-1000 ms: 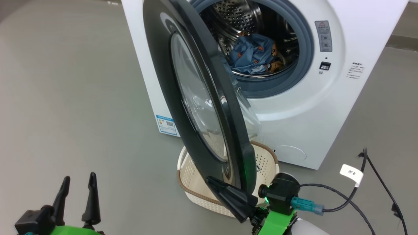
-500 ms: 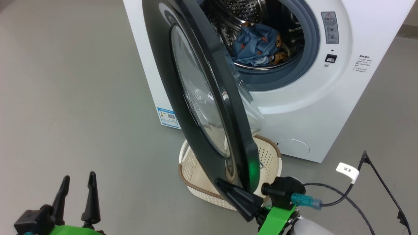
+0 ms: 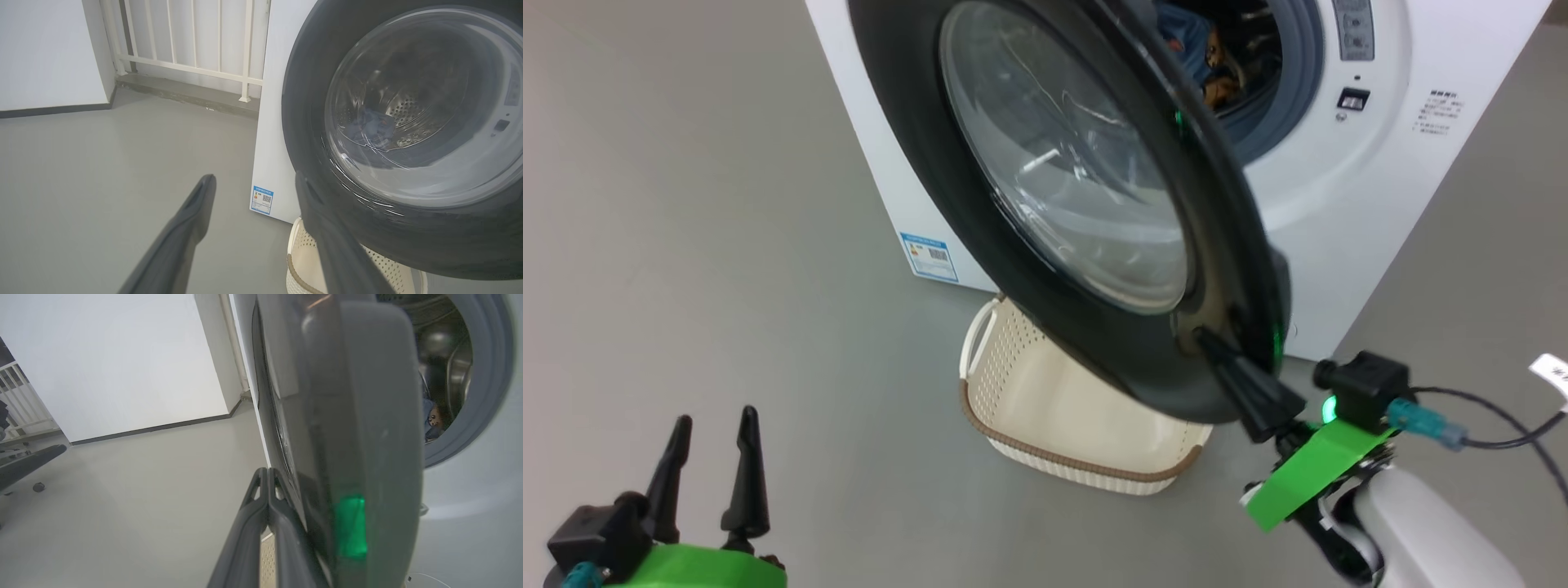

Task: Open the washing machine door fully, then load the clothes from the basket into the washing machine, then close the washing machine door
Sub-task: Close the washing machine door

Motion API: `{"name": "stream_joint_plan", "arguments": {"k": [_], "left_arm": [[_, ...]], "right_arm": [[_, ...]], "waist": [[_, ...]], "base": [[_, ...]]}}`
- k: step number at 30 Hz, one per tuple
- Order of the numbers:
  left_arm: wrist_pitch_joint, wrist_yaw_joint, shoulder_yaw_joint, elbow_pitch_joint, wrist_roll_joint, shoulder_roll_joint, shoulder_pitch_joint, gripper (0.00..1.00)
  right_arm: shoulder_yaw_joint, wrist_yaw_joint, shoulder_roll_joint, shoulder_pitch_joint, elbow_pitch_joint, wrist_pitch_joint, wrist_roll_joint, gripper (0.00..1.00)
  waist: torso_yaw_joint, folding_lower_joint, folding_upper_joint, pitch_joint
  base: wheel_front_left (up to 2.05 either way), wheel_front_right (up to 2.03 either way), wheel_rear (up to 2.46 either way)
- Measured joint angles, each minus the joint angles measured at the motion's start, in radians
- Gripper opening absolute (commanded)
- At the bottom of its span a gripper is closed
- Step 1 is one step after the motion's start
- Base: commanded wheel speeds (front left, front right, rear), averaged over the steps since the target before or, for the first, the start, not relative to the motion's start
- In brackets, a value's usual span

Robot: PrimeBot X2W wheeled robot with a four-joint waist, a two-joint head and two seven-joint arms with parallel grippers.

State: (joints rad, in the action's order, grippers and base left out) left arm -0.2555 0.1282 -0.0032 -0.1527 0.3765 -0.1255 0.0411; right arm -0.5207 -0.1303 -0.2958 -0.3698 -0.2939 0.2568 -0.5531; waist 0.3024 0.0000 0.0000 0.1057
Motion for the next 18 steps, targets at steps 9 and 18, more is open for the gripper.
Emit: {"name": "stream_joint_plan", "arguments": {"k": [9, 18], "left_arm": [[0.0, 0.0, 0.009, 0.011, 0.008, -0.012, 0.063, 1.0], [0.0, 0.0, 0.003, 0.04, 0.027, -0.022, 0.127, 1.0]], "right_arm": [[0.128, 0.0, -0.018, -0.1, -0.026, 0.0, 0.03, 0.0], [0.21, 0.0, -0.044, -0.213, -0.079, 0.0, 0.051, 0.0]], "waist": [[-0.022, 0.0, 0.0, 0.091], [-0.032, 0.0, 0.0, 0.209]], "base": [[0.0, 0.0, 0.0], [0.0, 0.0, 0.0]]}}
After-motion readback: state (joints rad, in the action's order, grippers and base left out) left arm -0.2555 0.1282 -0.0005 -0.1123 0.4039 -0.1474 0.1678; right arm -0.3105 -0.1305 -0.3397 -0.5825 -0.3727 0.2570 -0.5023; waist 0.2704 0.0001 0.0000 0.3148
